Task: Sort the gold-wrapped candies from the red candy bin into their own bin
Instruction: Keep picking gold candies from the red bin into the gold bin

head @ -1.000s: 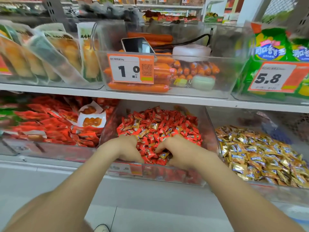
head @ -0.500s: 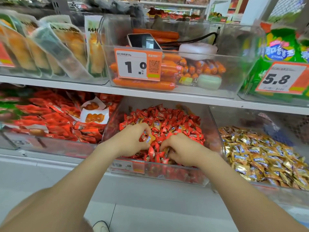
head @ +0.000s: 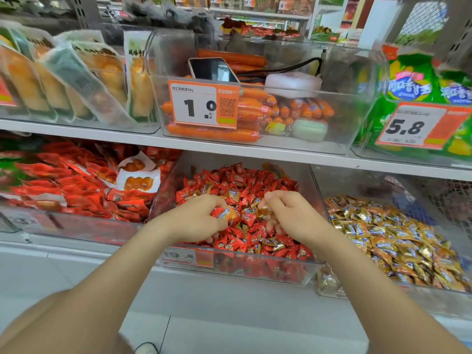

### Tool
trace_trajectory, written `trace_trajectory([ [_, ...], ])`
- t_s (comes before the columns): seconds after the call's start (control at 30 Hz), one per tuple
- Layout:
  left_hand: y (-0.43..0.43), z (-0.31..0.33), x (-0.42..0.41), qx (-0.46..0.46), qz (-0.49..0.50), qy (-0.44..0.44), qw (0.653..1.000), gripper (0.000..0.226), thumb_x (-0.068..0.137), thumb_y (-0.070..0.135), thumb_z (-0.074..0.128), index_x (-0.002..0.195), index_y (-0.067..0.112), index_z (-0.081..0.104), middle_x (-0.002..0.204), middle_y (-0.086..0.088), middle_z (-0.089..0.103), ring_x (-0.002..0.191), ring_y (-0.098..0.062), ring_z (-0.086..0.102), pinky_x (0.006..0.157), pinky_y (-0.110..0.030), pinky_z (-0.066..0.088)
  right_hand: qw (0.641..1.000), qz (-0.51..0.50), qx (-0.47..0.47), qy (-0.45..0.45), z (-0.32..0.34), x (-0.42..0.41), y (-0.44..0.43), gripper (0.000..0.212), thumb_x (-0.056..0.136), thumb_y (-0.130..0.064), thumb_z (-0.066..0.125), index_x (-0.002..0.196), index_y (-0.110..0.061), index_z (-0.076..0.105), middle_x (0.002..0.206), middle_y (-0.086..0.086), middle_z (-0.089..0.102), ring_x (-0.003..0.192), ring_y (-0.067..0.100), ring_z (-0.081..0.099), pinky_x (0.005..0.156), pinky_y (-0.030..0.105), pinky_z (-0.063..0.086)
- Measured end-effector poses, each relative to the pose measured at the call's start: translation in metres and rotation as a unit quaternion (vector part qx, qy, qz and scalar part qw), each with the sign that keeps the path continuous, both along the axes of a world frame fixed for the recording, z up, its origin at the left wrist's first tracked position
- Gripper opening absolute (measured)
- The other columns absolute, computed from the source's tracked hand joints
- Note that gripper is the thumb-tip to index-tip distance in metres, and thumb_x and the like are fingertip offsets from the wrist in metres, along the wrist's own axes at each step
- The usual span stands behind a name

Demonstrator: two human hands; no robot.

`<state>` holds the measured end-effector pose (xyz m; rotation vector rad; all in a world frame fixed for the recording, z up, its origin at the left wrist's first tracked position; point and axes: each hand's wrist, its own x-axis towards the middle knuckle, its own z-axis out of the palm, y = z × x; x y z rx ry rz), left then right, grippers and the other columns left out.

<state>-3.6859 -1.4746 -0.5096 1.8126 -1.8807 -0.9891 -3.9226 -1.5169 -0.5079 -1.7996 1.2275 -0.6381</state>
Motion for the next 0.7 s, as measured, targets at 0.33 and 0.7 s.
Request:
trace_trajectory([
  [0.33,0.006,0.004,0.0,-0.032,-0.029,-0.047,0.998,0.017,0.105,0.047,0.057,0.096,0.035,0.063,0.107,0.002,0.053,0.08,-0.012,0.052,0.077,-0.03,0.044,0.998,-0.034,0.04,-0.036,0.009,-0.002,0.005,0.057,0.11,-0.047,0.048,0.085,0.002,0.063,0.077,0.016,0.077,0.068,0.035,0.078,0.05,0.037,0.057],
  [0.7,0.0,0.01,-0.006,0.071,0.033,0.093,0.993,0.022,0.104,0.036,0.055,0.101,0.018,0.068,0.071,0.002,0.038,0.055,-0.014,0.037,0.053,-0.029,0.032,0.978,0.049,-0.081,0.188,0.004,-0.008,-0.008,0.03,0.099,-0.012,0.049,0.091,-0.015,0.077,0.046,-0.011,0.05,0.046,0.011,0.04,0.056,0.028,0.049],
])
